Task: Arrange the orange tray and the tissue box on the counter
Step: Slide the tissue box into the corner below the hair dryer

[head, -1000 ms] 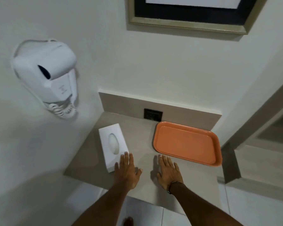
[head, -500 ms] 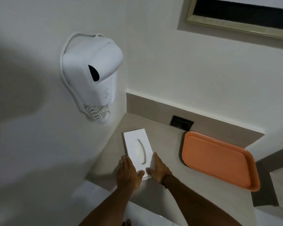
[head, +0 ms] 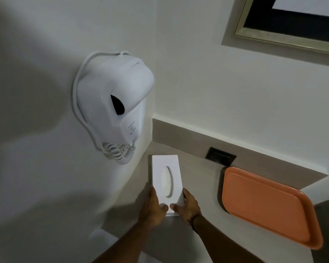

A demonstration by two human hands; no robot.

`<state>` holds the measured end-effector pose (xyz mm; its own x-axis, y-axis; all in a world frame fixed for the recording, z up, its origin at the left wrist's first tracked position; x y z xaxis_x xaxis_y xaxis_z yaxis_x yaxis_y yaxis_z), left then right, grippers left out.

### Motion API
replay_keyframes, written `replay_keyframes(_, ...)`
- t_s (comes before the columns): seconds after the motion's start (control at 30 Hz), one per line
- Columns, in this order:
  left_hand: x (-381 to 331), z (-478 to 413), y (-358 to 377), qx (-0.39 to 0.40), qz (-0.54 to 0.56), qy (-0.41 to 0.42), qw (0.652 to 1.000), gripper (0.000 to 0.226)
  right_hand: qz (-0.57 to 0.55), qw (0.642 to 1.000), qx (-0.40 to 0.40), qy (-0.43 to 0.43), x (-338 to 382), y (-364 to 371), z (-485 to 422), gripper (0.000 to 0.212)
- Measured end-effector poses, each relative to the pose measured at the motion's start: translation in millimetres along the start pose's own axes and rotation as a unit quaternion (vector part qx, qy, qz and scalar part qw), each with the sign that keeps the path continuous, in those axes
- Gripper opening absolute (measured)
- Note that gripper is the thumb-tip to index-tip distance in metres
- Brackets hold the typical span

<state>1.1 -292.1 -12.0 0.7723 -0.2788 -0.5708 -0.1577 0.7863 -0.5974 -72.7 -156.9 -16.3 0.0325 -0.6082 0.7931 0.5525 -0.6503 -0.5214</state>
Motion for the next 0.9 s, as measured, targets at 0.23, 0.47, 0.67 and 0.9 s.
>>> replay_keyframes(0.23,-24,-53,-41,0.008,-0.02,0.007,1.0,0.089,-0.02,0.998,-0.023,0.047,31,18,-52,0.072)
replay_keyframes(0.47,-32,-90,-64,0.027,-0.044,0.025,0.998,0.084,-0.037,0.996,-0.039,0.065,43,32,-84,0.073)
replay_keyframes(0.67,-33,-104,-74,0.013,-0.069,0.033,0.997,0.08,-0.035,0.996,-0.048,0.065,48,39,-95,0.064)
replay_keyframes(0.9,-30,-102,-74,-0.013,-0.085,0.043,0.995,0.089,-0.026,0.998,-0.023,0.045,45,38,-93,0.081)
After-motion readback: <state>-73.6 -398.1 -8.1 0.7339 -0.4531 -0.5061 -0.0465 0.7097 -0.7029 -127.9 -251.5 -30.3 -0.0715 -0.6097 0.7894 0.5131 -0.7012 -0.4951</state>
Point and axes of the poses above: each hand's wrist, its own z-axis away from the middle knuckle, its own y-axis out of the palm, x = y × z, the point moved 2 cm from there along -z, towards the middle knuckle, and after that the axes turned 12 degrees about -y, right-handed, at the moved point
